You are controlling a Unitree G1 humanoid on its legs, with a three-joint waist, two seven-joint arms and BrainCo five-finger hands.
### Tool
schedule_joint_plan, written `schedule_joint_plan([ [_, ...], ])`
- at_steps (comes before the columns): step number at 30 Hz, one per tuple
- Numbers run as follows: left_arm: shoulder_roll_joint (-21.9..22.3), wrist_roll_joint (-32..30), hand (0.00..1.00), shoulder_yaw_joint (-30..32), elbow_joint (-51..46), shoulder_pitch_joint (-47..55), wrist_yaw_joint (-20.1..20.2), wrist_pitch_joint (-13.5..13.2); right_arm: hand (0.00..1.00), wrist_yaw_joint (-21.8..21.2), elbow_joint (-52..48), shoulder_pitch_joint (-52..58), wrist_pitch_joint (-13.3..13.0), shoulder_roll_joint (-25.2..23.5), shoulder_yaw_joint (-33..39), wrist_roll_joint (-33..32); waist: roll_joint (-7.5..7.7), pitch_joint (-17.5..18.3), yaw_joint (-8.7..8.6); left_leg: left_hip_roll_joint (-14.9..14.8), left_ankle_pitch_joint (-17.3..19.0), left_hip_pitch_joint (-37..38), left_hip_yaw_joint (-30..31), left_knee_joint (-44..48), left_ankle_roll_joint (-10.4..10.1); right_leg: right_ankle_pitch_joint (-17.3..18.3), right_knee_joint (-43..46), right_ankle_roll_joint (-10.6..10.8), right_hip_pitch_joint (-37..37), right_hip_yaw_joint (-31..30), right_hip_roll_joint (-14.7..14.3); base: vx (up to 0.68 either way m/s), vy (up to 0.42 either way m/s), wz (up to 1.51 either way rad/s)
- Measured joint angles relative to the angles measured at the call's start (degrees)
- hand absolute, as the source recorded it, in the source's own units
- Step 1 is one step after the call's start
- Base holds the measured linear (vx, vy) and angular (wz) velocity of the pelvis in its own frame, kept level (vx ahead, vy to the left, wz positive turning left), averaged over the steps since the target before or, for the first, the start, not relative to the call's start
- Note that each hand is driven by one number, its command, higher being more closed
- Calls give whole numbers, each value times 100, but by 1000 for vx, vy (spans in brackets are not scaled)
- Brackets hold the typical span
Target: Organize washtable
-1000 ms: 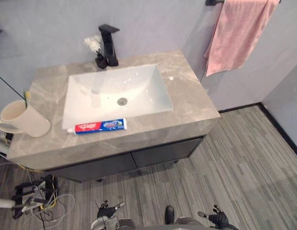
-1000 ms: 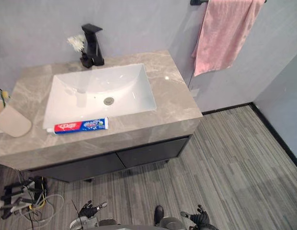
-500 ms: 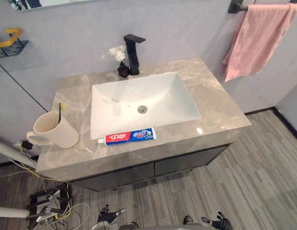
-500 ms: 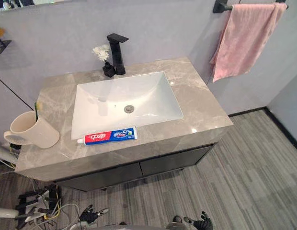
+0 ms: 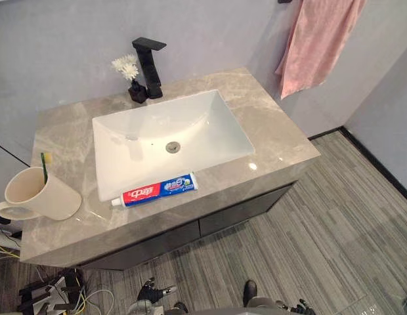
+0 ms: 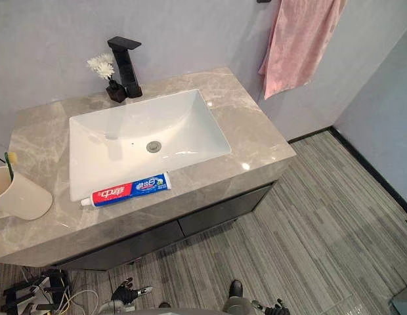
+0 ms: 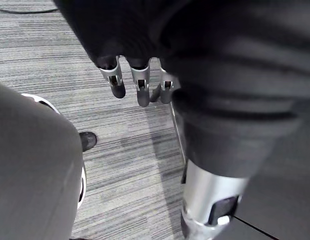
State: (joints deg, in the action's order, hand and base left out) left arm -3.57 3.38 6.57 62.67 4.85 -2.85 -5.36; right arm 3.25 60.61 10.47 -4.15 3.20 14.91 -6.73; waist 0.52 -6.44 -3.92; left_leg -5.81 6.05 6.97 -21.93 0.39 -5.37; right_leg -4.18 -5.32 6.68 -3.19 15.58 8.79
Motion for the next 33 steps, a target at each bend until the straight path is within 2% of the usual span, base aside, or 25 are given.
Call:
schedule_joint_plan([
  [1,-10,54,0,-198,31,52,76,-8,0,-110,256,1,-103,48,-177,-120,37,86,30,65,-12,286,48,-148,18,1,-23,2,-247,134,33,0,0,0],
  [7,-9,60,0,-198,31,48,76,-7,0,-115,257,4,-103,49,-165,-175,30,82,24,61,-11,285,41,-144,18,2,-23,2,-242,122,31,0,0,-1],
  [14,-7,272,0,-221,38,15,66,-2,0,-180,256,104,-103,-40,291,-827,-3,34,3,62,-11,223,92,-124,19,15,-22,3,-272,159,33,-3,-2,5],
  [19,-6,609,0,-460,-238,-268,-23,-48,0,-200,253,235,-99,-127,311,-1172,125,-252,30,106,-1,-693,1367,850,82,449,418,23,-509,1332,230,-39,-33,142],
  [20,-15,640,0,-470,-369,-268,-44,-79,0,-198,223,194,-103,-129,323,-1172,110,-303,163,65,-43,-846,1499,918,126,558,545,15,-559,1683,260,-97,5,149],
  [22,-40,737,0,-403,-389,-261,-98,-108,0,-194,182,66,-115,-124,344,-1173,105,-319,293,28,-220,-938,1354,797,170,599,635,-3,-594,1977,335,-100,21,91],
  [23,-43,746,0,-334,-345,-256,-101,-114,0,-193,125,32,-125,-111,360,-1175,140,-344,299,-10,-205,-936,1148,762,175,598,630,-3,-620,2067,350,-117,23,65],
  [25,-26,762,0,67,-114,-206,-98,-106,0,-194,28,-98,-184,-100,426,-1179,70,-341,288,-260,-203,-912,357,819,192,598,657,20,-739,2245,405,-103,58,43],
  [27,-6,886,0,542,2,-91,-110,-56,0,-213,-92,-153,-183,-116,475,-1167,43,-313,286,-127,-256,-874,310,746,218,616,705,93,-754,2228,518,-44,124,18],
  [29,-138,902,0,542,43,-70,-102,-1,0,-224,-28,-151,-145,-205,475,-1156,159,-292,314,86,-424,-775,412,389,250,621,717,131,-723,2265,637,6,98,22],
  [33,-242,907,0,542,90,-42,-92,16,0,-216,34,-228,-63,-215,480,-1037,233,-261,324,314,-574,-700,440,124,325,605,847,241,-619,2276,844,46,87,9],
])
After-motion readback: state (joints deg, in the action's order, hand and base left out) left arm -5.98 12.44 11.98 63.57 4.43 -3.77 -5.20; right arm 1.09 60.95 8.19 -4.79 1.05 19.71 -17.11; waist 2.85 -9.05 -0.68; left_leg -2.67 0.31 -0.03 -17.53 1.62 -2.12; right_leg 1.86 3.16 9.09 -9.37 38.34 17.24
